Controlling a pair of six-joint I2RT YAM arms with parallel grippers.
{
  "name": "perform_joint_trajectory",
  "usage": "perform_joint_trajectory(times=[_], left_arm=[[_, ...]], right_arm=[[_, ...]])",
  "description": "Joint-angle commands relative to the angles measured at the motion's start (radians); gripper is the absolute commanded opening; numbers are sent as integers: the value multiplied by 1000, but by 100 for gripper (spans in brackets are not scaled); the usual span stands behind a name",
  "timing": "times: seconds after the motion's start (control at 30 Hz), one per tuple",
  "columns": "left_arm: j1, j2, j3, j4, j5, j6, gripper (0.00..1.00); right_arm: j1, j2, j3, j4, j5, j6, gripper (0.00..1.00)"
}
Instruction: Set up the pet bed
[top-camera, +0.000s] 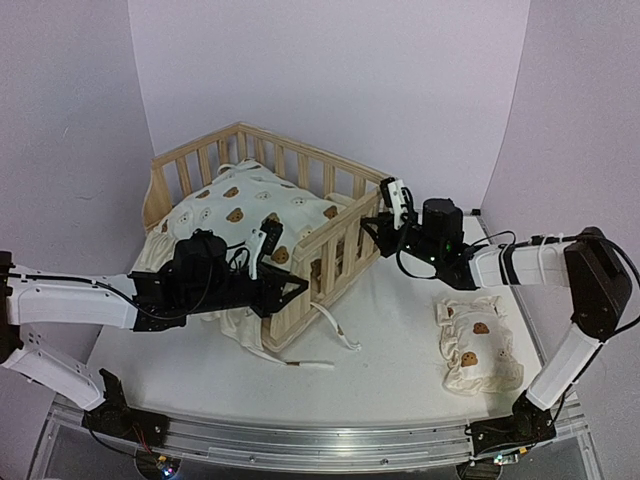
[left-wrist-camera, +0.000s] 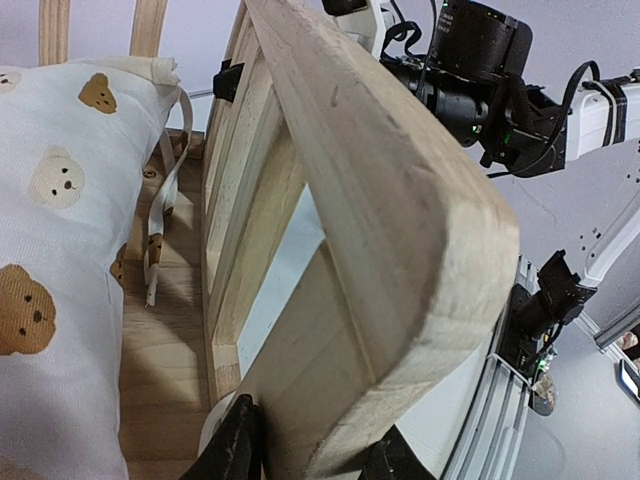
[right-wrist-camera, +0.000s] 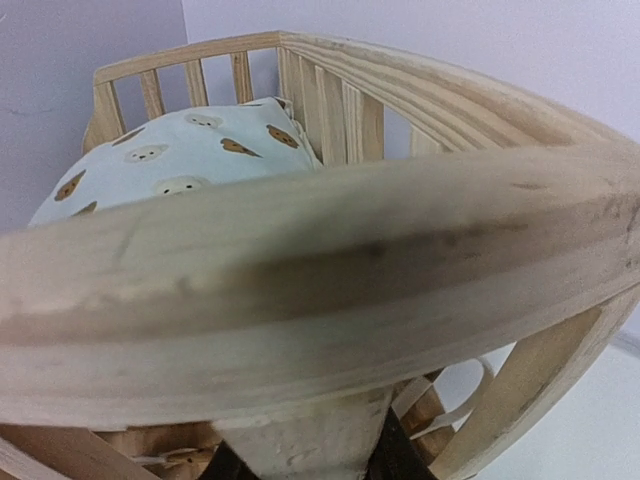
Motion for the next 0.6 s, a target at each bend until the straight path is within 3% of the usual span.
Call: perform_joint_trajectory(times=[0.0, 0.07, 0.3, 0.57], left_arm=[[17, 47, 27, -28, -10, -90, 7], [17, 58, 34, -28, -10, -89, 5], [18, 144, 99, -28, 1, -73, 0], [86, 230, 225, -62, 34, -27, 1]], right_arm=[[0, -175, -93, 93, 97, 55, 8], [0, -263, -169, 56, 114, 59, 0], [1, -548, -324, -138, 219, 98, 0], [0, -492, -238, -296, 319, 103, 0]])
